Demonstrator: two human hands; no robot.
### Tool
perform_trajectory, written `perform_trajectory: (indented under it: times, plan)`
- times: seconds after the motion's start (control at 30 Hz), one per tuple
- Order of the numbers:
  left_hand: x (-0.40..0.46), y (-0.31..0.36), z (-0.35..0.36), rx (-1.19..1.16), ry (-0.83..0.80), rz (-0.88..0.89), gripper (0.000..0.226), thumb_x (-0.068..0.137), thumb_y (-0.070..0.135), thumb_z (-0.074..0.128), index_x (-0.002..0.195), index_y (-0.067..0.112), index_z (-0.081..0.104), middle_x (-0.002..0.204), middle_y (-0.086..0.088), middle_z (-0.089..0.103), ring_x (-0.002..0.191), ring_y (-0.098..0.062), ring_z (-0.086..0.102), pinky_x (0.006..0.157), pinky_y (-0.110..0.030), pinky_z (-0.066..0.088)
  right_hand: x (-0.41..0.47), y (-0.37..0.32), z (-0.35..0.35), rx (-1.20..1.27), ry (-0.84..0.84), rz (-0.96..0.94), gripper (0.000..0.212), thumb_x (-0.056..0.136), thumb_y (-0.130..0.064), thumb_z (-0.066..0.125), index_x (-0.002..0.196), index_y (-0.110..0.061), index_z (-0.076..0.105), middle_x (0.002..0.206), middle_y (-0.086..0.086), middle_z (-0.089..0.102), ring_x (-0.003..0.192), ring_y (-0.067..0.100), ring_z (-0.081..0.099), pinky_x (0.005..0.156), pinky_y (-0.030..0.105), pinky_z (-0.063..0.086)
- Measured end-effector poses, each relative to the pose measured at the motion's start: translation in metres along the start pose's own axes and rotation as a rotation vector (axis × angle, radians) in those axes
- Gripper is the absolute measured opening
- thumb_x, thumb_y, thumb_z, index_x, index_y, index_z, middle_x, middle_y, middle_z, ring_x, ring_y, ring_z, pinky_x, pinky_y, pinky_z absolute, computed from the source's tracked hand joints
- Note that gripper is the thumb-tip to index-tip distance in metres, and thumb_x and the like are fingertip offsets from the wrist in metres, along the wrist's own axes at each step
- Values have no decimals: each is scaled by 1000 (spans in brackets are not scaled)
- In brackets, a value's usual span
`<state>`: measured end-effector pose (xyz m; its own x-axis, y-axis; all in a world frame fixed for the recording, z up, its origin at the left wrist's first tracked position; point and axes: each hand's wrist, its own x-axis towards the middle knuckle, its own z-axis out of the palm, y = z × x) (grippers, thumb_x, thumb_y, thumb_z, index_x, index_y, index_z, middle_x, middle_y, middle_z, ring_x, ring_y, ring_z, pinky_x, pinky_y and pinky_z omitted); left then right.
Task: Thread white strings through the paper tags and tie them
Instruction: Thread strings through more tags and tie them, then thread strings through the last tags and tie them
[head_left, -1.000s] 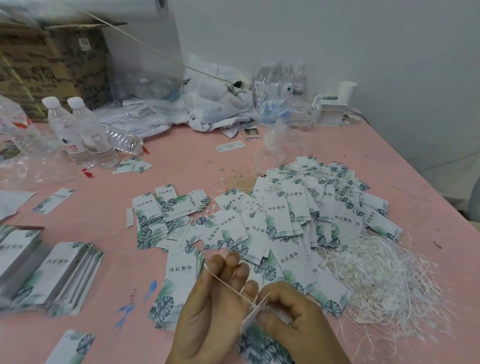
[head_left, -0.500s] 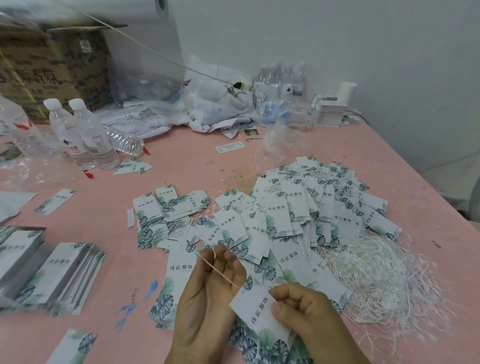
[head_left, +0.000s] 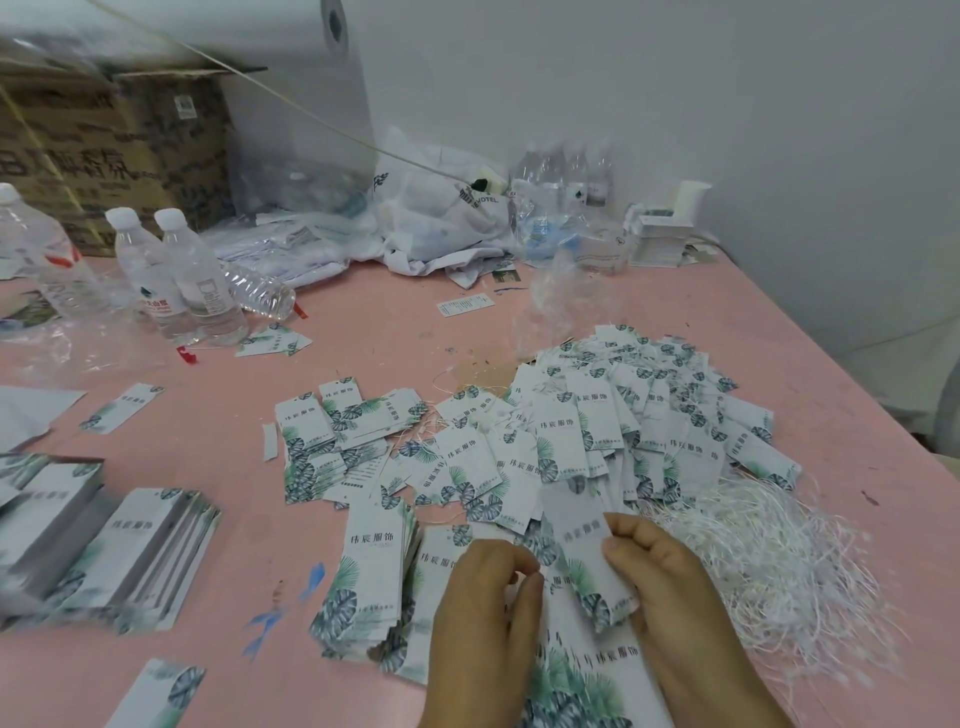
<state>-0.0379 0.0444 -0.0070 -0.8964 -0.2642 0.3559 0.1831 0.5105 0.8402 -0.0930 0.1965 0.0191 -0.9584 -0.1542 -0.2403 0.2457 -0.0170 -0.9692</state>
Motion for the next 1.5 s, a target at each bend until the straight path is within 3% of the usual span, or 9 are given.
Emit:
perform_trajectory:
  times: [0.23, 0.4, 0.53, 0.73, 0.83, 0.97, 1.17, 1.3, 1.5]
  plan:
    - [0, -3, 1, 86, -33, -27, 29, 89, 26, 59, 85, 52, 47, 102, 28, 50, 90, 0, 53, 66, -9, 40, 65, -64, 2, -222, 251, -281, 19, 98, -12, 52, 108, -22, 64, 84, -14, 74, 67, -3, 68, 53, 7, 48]
    - [-1, -2, 0, 109, -46, -32, 33, 89, 20, 63, 83, 49, 48, 85, 29, 51, 80, 4, 51, 62, -10, 39, 93, -72, 1, -637, 319, -348, 36, 102, -11, 41, 137, -14, 48, 140, 4, 45, 118, 14, 49, 96, 25, 38]
    - [4, 0, -2, 107, -35, -27, 28, 89, 27, 57, 83, 52, 46, 86, 29, 50, 77, 1, 51, 62, -11, 38, 55, -53, -2, -583, 307, -496, 27, 99, -13, 50, 109, -37, 58, 116, -15, 55, 100, -4, 56, 84, 18, 46]
    - [0, -9, -6, 237, -174, -50, 15, 86, 51, 57, 96, 40, 52, 96, 22, 49, 89, -1, 51, 74, -22, 47, -10, -21, -23, -787, 47, -98, 9, 81, -38, 73, 79, -40, 65, 72, -11, 67, 62, 1, 62, 58, 23, 53]
    - [0, -7, -4, 336, -220, -59, 28, 81, 59, 56, 101, 39, 53, 98, 22, 46, 91, -1, 45, 71, -21, 41, -20, -24, -34, -1157, -157, 140, 43, 67, -74, 65, 81, -33, 60, 75, -12, 62, 64, -2, 56, 62, 22, 42]
    - [2, -5, -6, 353, -236, -89, 26, 79, 55, 61, 98, 41, 51, 98, 22, 46, 87, -2, 48, 71, -22, 43, -21, -24, -24, -1382, -266, 149, 56, 53, -79, 52, 76, -28, 45, 76, -11, 54, 63, 2, 50, 59, 24, 35]
    - [2, -4, -8, 159, -108, -204, 16, 86, 32, 66, 84, 40, 52, 76, 8, 53, 69, -6, 53, 59, -23, 42, -11, -8, -18, -1007, -156, -27, 41, 68, -58, 74, 67, -25, 49, 60, -9, 55, 49, 2, 45, 50, 21, 34]
    - [2, -2, -9, 21, -71, -282, 16, 88, 27, 66, 84, 39, 56, 72, 4, 54, 59, -8, 50, 56, -27, 40, -7, 2, -10, -749, -124, -105, 32, 78, -44, 73, 70, -17, 59, 60, -4, 63, 50, 3, 51, 51, 32, 43]
    - [2, 4, -9, -54, -46, -323, 13, 90, 21, 65, 86, 32, 59, 68, 3, 55, 56, -7, 48, 55, -23, 39, -8, 15, -8, -864, 17, -294, 40, 78, -50, 69, 71, -20, 43, 68, -4, 41, 57, 6, 34, 55, 26, 31]
